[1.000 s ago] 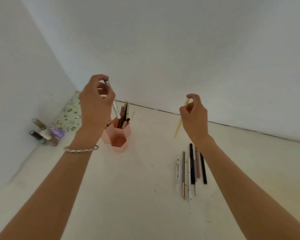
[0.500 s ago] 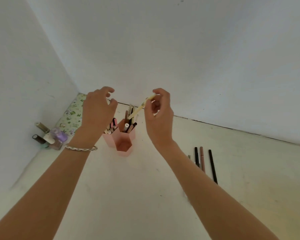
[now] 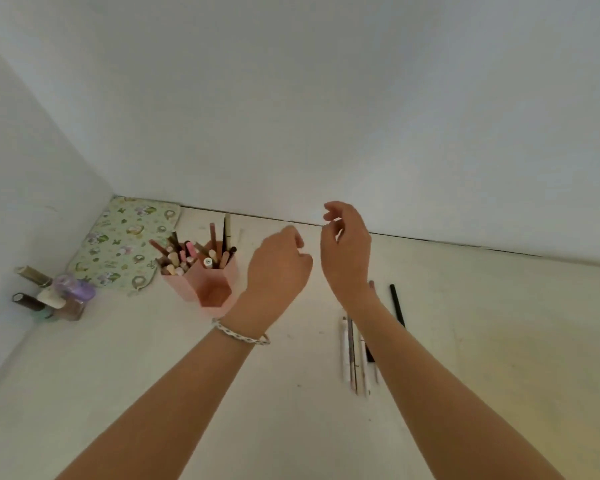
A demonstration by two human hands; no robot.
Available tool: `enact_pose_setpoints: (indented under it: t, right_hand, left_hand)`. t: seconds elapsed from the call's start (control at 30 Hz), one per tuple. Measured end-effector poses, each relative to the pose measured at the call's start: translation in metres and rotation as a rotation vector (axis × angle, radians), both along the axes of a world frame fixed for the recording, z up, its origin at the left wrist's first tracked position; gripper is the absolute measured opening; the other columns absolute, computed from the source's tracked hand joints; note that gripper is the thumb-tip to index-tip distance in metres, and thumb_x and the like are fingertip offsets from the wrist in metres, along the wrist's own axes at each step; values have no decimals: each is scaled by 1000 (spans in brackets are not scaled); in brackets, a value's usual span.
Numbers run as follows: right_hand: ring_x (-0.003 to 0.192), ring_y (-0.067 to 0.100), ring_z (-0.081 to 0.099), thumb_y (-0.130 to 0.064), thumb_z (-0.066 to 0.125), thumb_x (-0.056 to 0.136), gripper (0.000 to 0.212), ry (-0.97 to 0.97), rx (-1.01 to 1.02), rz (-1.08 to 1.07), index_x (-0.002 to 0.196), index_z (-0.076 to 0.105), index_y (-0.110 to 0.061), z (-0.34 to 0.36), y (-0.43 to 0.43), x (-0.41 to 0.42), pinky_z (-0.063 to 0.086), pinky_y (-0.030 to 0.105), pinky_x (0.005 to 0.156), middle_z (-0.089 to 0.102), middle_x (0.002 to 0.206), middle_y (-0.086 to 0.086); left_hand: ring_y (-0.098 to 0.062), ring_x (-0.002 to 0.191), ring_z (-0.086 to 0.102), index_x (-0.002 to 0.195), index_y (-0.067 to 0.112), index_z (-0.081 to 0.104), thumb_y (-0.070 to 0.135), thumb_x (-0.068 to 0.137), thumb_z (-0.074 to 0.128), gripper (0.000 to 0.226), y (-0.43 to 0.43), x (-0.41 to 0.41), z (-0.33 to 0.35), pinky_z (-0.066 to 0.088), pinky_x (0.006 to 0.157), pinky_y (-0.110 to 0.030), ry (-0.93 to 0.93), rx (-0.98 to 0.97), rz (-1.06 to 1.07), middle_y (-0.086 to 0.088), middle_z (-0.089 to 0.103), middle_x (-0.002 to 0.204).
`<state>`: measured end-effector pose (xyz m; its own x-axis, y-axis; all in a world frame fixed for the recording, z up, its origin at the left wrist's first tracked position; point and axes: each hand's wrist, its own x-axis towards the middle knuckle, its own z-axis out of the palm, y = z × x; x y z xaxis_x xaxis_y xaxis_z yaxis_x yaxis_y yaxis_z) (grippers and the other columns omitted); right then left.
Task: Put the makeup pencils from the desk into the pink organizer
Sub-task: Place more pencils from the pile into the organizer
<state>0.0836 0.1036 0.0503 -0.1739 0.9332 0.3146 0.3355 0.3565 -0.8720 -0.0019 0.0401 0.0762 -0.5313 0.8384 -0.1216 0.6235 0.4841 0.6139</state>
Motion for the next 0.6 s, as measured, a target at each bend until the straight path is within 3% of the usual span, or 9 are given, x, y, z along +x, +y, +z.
enact_pose_setpoints:
  t: [0.07, 0.17, 0.37, 0.53, 0.6]
  right_hand:
    - [74, 4, 54, 4, 46, 88, 32, 8, -66, -58, 109, 63, -14, -1, 11, 21, 41, 15, 69, 66, 96, -2]
    - [66, 2, 51, 1, 45, 91, 28, -9, -124, -127, 104, 64, -15, -5, 22, 56, 43, 19, 69, 67, 94, -3]
    - [63, 3, 52, 2, 44, 90, 31, -20, -180, -201, 93, 64, -20, -17, 25, 103, 45, 21, 64, 66, 86, -6]
    - [64, 2, 53, 2, 44, 91, 29, -40, -189, -218, 93, 65, -18, -25, 21, 125, 42, 11, 62, 66, 87, -6]
    - [65, 3, 53, 1, 45, 92, 28, -47, -198, -229, 94, 66, -17, -27, 21, 132, 43, 12, 63, 66, 88, -6]
  left_hand:
    - [-23, 100, 63, 108, 14, 62, 19, 85, 57, 23, 0, 24, -36, 50, 83, -29, -63, -223, -85, -2, 66, 110]
    - [-25, 105, 62, 114, 9, 60, 21, 88, 58, 28, -5, 58, -74, 48, 81, -29, -117, -394, -146, -6, 63, 115]
    - [-26, 92, 66, 101, 10, 62, 34, 88, 59, 27, -6, 86, -95, 46, 68, -29, -35, -418, -148, -7, 67, 101]
    - [-13, 55, 49, 66, 16, 46, 32, 82, 61, 27, -1, 96, -93, 33, 49, -21, -43, -443, -99, 3, 52, 66]
    - [-16, 58, 52, 64, 16, 44, 28, 81, 61, 26, -1, 100, -97, 32, 48, -20, -30, -450, -130, 3, 51, 65]
